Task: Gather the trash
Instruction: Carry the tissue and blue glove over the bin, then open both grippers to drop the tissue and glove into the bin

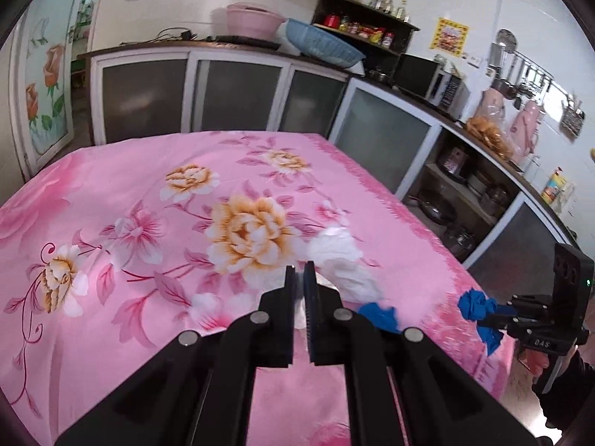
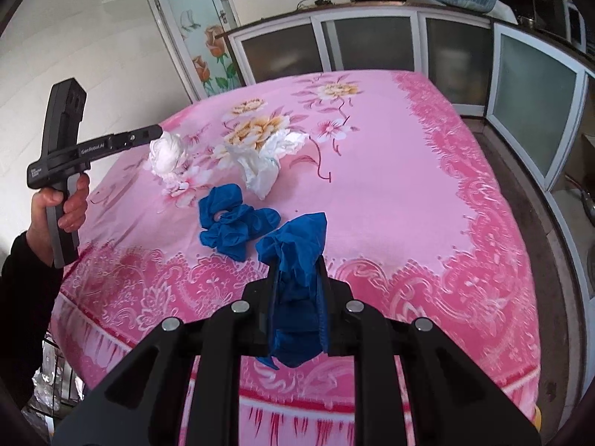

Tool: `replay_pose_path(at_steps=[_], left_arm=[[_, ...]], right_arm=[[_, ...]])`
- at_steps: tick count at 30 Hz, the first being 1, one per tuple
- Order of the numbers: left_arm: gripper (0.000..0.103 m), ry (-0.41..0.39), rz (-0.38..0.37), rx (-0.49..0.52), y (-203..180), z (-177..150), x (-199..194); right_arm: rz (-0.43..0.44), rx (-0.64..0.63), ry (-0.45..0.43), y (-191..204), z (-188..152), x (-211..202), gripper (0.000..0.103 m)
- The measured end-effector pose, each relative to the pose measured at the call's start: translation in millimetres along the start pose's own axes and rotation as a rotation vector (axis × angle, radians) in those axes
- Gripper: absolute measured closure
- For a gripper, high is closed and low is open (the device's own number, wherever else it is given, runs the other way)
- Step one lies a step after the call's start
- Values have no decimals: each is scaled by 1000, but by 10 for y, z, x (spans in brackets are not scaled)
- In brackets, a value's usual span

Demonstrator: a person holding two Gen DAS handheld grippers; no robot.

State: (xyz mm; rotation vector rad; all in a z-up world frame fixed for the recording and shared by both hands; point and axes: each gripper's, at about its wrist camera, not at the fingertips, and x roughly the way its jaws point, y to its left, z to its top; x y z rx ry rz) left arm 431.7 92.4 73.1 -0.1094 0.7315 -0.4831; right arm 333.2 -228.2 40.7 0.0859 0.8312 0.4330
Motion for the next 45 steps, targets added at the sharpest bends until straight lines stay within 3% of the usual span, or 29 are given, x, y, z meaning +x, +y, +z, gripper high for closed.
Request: replay_pose_path(at_steps=[5,11,25,30,37,45], left_arm=[[99,-9,-60,53,-472,-84,-185],[99,-8,-178,147,-1310,-211,-275],[99,113,-478,363,-3500,-689,259],[99,183,-546,414,-4176,-977,587],[99,296,-610,455,-4912,-1431,1131],[99,402,-608,515,-5639,-1915,1775]], right_arm=[[-27,40,-35,-148,-176,-429,87],[-102,127,-78,-479,-592,-1066,87],[-361,401,-131,-1547,-1883,-2396,87],[-413,512,-138,-1877,-2316,-2586,87],[-450,632,-96,-2301,-2823,-2512,87],[-450,736,-29,-2753,-3249,-2221,87]])
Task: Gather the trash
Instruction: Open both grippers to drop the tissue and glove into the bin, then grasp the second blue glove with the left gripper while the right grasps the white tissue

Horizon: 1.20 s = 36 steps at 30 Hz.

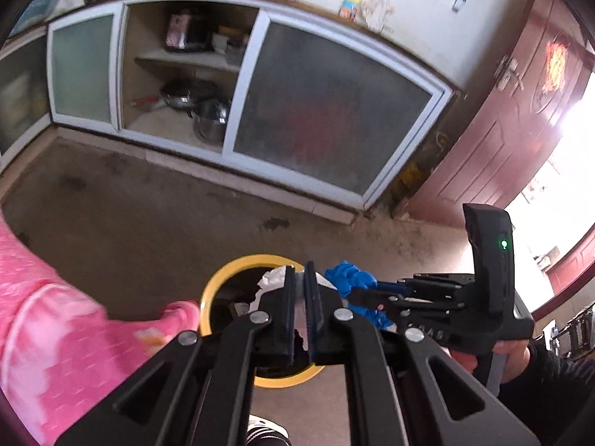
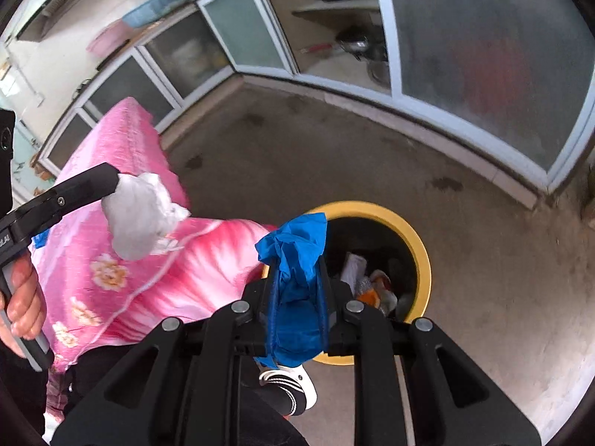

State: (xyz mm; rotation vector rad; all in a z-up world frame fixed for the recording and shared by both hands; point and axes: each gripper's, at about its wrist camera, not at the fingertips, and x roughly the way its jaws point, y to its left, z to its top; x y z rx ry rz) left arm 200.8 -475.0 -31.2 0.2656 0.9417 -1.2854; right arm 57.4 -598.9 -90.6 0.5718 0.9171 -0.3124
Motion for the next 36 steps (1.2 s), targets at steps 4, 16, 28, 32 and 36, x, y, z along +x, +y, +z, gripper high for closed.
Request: replay_pose_path(at_steps=[4,16,28,32,36], left_arm=[[99,63,25,-4,-15,23,437],[30,97,47,-113,103,33,787],[13,-208,127,-145,188,-200,-1051],[8,-315,277,-179,439,-569,-1920],[8,-363,492,-193,749,-1025,-2725]], right_arm=[[-16,29,46,-182,-71,253,86],[-65,143,138,-673,-307,595,42],[-94,41,-54,-408,-167,-410,42],[-57,-49,-104,16,51,-564,42],[15,-186,-123,713,277,-564,42]])
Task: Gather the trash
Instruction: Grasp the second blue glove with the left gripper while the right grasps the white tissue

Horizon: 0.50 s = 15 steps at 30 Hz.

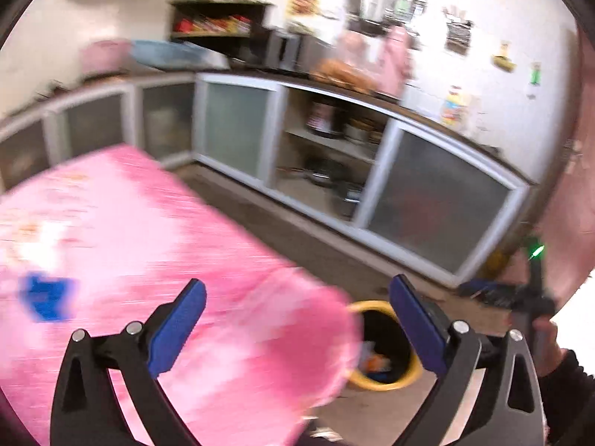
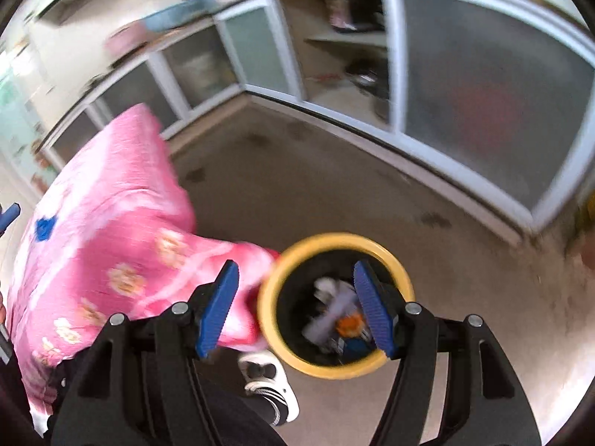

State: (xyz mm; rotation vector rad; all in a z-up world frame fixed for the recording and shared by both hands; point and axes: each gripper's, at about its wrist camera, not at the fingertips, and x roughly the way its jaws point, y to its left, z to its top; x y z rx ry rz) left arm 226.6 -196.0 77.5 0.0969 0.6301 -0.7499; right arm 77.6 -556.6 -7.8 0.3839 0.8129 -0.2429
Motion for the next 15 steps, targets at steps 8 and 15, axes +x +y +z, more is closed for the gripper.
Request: replay_pose_path(at_steps=[8,15], left_arm=[[8,-71,419,-41,1173,-195,-793],[8,-60,461,-169,1858,-373,-728]], right_arm=[[235,-262,10,1672,781,337,36],[430,-491,145,3381,1328,777,29]])
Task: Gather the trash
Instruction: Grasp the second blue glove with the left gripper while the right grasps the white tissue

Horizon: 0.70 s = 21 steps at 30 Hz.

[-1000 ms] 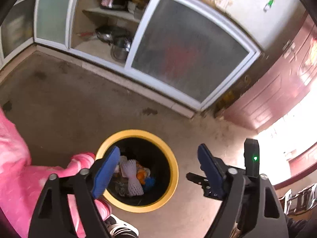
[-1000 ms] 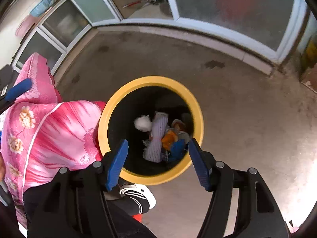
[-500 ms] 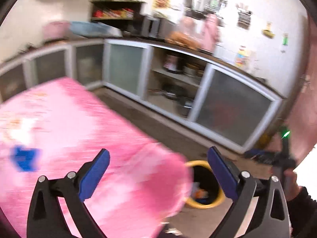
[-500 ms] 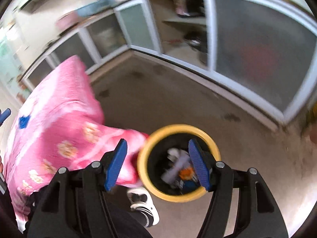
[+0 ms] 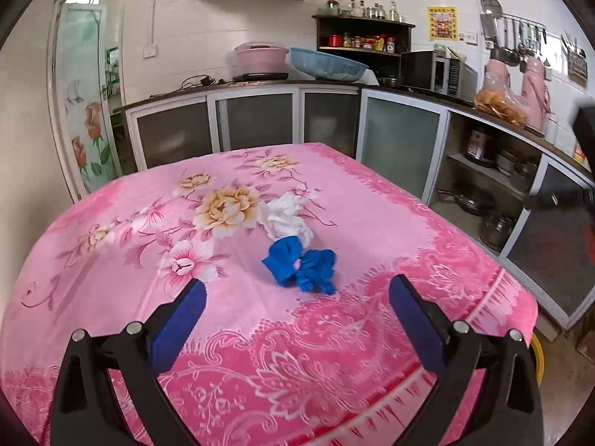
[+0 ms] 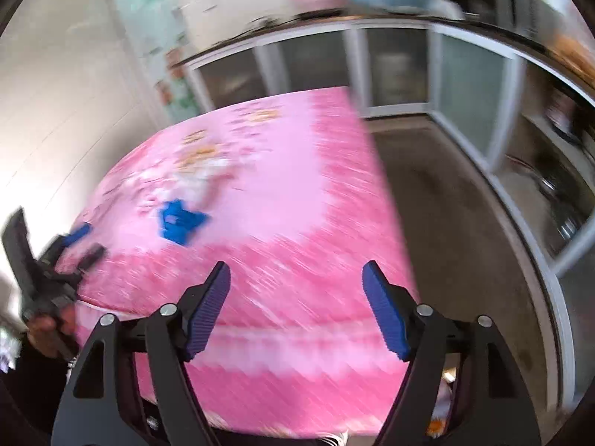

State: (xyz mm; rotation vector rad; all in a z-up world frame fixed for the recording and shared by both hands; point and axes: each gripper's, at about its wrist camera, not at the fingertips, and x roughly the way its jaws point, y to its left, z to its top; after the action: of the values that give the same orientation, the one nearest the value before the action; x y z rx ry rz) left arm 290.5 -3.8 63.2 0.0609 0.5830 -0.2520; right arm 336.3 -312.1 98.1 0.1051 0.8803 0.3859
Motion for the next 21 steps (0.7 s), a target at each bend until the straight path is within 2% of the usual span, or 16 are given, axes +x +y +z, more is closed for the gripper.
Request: replay_pose_path(at_steps=[2,5,7,10,13,16,21], left_arm=[[8,-11,-15,-5,19,16,98],[8,-15,-37,8,8,39,268],[8,6,-41,-1,14,22,397],[8,43,-75,-23,29,37,557],[8,73,-68,-10,30,47,698],[8,112,-82,-6,48,60,810],[8,177,-117,-41,121,114,1045]], right_arm=[[76,-40,102,291,384,362,24],[130,-28,233,536,800,883,24],[132,5,312,646,982,1215,24],[129,48,386,754,1239,1641,24],[142,95,445,817,1355,1985,24],[116,114,493,844,1413,2271,24],[155,103,546,983,1449,2516,24]])
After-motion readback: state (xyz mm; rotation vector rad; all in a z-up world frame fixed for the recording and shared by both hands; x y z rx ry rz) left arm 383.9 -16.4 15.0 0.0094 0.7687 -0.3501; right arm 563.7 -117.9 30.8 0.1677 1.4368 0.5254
